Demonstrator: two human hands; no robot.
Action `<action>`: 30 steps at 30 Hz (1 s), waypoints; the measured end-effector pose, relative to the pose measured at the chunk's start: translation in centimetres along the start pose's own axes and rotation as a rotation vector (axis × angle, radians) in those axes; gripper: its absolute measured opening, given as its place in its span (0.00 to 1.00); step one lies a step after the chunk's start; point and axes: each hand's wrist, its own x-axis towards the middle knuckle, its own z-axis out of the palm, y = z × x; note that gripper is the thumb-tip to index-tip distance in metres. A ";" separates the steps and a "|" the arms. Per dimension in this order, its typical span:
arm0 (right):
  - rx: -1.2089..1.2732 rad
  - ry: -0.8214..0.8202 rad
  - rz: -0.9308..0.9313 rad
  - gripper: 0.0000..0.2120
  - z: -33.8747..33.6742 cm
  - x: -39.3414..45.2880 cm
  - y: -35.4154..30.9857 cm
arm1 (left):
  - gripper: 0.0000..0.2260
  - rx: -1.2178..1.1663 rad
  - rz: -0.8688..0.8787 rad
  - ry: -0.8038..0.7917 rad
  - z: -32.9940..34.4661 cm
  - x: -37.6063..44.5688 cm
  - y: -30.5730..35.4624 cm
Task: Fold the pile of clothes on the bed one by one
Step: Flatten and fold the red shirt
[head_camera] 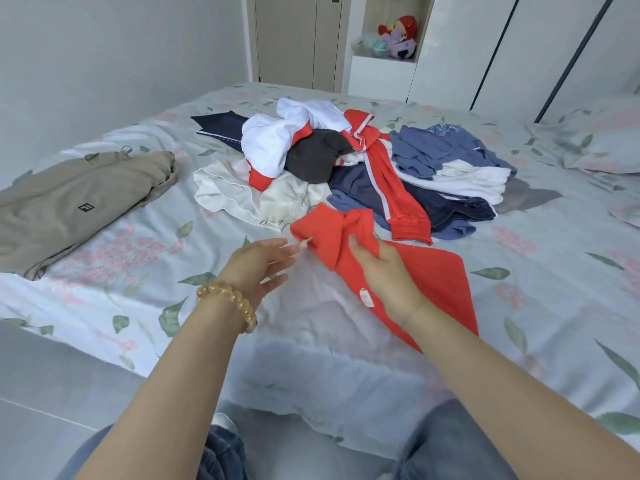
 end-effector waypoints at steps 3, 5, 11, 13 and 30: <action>0.238 -0.034 0.132 0.06 -3.2 -0.1 -3.4 | 0.16 -0.034 -0.023 0.127 -0.6 1.1 -1.0; 0.315 -0.115 0.200 0.08 -4.8 -0.2 -5.6 | 0.23 -0.040 -0.043 0.039 -0.7 1.0 -1.6; 0.225 -0.201 0.126 0.22 -6.1 1.7 -11.4 | 0.38 -0.065 0.119 -0.266 -0.4 -1.7 0.6; 0.150 -0.188 0.011 0.23 -5.9 2.4 -13.6 | 0.39 -0.136 0.213 -0.335 -1.1 -2.7 2.7; 0.628 -0.594 0.266 0.19 18.1 5.0 -19.4 | 0.10 -0.064 0.628 0.295 -19.4 -4.8 18.4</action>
